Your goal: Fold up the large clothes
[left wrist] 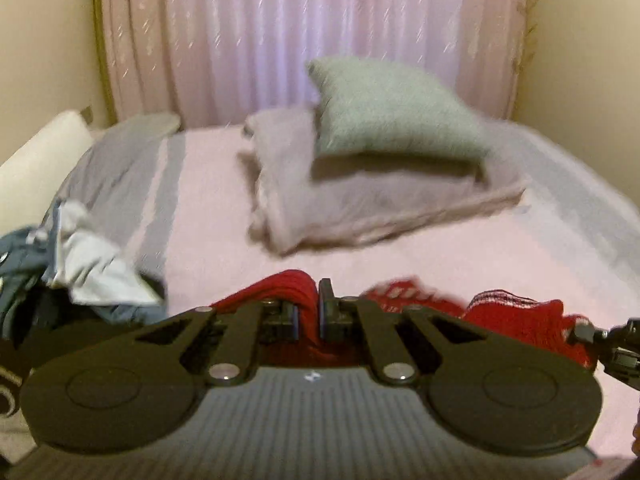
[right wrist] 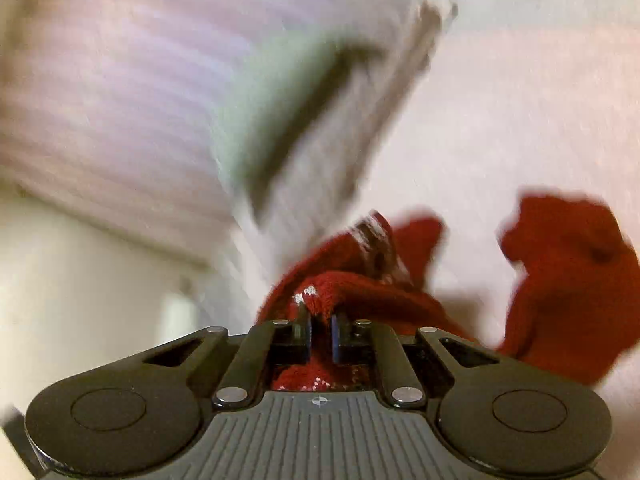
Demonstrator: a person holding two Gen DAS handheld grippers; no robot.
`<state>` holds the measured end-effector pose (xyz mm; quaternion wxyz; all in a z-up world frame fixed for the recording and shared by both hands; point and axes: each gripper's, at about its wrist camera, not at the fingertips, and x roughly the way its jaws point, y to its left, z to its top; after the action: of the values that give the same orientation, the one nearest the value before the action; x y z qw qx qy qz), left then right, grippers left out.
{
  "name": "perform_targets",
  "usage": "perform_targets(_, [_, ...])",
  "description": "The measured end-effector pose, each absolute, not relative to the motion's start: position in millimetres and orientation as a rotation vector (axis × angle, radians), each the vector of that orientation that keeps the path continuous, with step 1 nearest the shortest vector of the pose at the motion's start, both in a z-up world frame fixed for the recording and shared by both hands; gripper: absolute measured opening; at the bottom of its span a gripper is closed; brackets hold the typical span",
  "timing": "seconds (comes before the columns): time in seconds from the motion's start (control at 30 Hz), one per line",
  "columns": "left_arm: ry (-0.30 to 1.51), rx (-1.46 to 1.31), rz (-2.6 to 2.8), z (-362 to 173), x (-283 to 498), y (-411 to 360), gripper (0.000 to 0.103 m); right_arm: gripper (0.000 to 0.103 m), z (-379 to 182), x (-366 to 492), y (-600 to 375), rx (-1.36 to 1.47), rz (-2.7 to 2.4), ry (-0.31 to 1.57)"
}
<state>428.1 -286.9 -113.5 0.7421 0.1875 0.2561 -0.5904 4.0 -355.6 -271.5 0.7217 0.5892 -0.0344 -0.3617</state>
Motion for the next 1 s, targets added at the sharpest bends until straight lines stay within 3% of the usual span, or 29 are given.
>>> perform_targets(0.23, [0.329,0.297,-1.552,-23,347,-315,0.004,0.005,-190,-61,-373,1.178,-0.801,-0.364])
perform_targets(0.57, [0.387,0.117,-1.751,71,241,-385,0.005,0.005,-11,-211,-393,0.774,-0.871,-0.529])
perform_targets(0.7, [0.447,0.173,-1.803,88,166,-420,0.008,0.007,53,-260,-397,0.649,-0.915,-0.418])
perform_targets(0.77, [0.509,0.282,-1.758,76,127,-437,0.012,0.015,68,-273,-409,0.642,-0.966,-0.223])
perform_targets(0.83, [0.597,0.443,-1.708,43,90,-454,0.023,0.05,63,-279,-420,0.648,-1.046,0.026])
perform_targets(0.87, [0.619,0.509,-1.659,21,74,-456,0.038,0.079,50,-284,-422,0.651,-1.084,0.135])
perform_targets(0.9, [0.629,0.562,-1.611,-2,60,-455,0.046,0.082,33,-289,-421,0.653,-1.109,0.226])
perform_targets(1.0, [0.753,0.718,-1.5,-67,25,-442,0.046,0.082,-28,-311,-413,0.787,-1.095,0.447])
